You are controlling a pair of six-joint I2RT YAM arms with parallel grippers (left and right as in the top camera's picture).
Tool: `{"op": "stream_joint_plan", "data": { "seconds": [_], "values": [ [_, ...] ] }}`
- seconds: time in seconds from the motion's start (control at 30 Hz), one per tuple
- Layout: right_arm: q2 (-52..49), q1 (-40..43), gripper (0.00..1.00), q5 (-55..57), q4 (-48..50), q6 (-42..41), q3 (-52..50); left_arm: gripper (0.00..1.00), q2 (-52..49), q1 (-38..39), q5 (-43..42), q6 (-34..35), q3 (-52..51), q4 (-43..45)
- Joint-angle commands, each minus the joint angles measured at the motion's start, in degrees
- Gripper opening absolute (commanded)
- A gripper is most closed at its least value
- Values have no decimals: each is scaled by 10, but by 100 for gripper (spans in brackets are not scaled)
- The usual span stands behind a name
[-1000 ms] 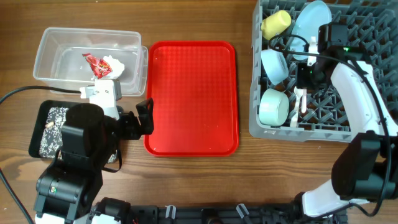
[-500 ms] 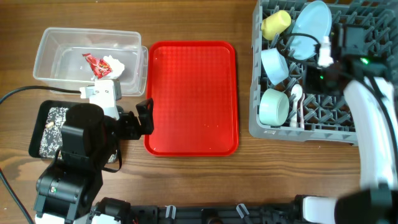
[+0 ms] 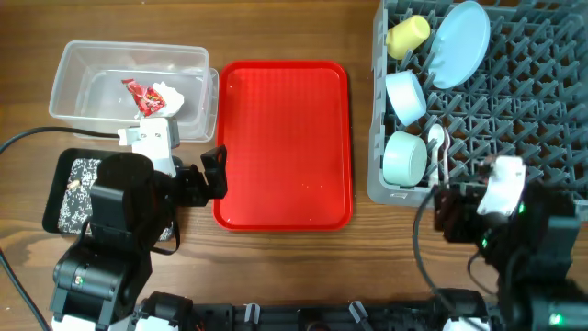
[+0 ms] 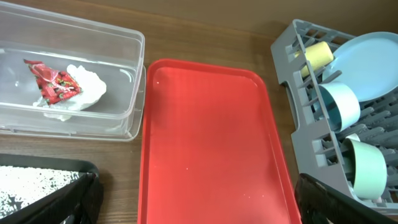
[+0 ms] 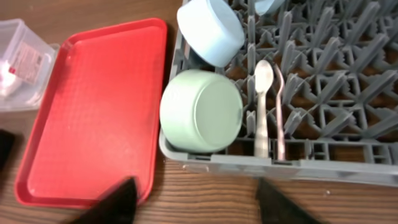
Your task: Sort waste into correct bins and load items into the dishwasher rack
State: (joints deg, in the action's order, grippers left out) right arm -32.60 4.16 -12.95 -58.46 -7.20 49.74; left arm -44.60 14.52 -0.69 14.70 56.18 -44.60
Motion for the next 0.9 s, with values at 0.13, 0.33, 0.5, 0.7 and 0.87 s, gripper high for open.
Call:
{"op": "stream_joint_plan", "data": {
  "seconds": [0.13, 0.33, 0.5, 0.7, 0.87],
  "values": [
    [81, -2, 100, -22, 31, -184, -18, 100, -17, -3, 5, -7, 0, -9],
    [81, -2, 100, -22, 31, -308, -18, 100, -29, -3, 6, -7, 0, -28],
    [81, -2, 100, -22, 31, -388, -18, 100, -34, -3, 6, -7, 0, -29],
    [81, -2, 100, -22, 27, -520, -18, 100, -35, -3, 6, -7, 0, -29],
    [81, -2, 100, -22, 14, -685, -18, 100, -21, 3, 35, -10, 0, -45]
  ]
}}
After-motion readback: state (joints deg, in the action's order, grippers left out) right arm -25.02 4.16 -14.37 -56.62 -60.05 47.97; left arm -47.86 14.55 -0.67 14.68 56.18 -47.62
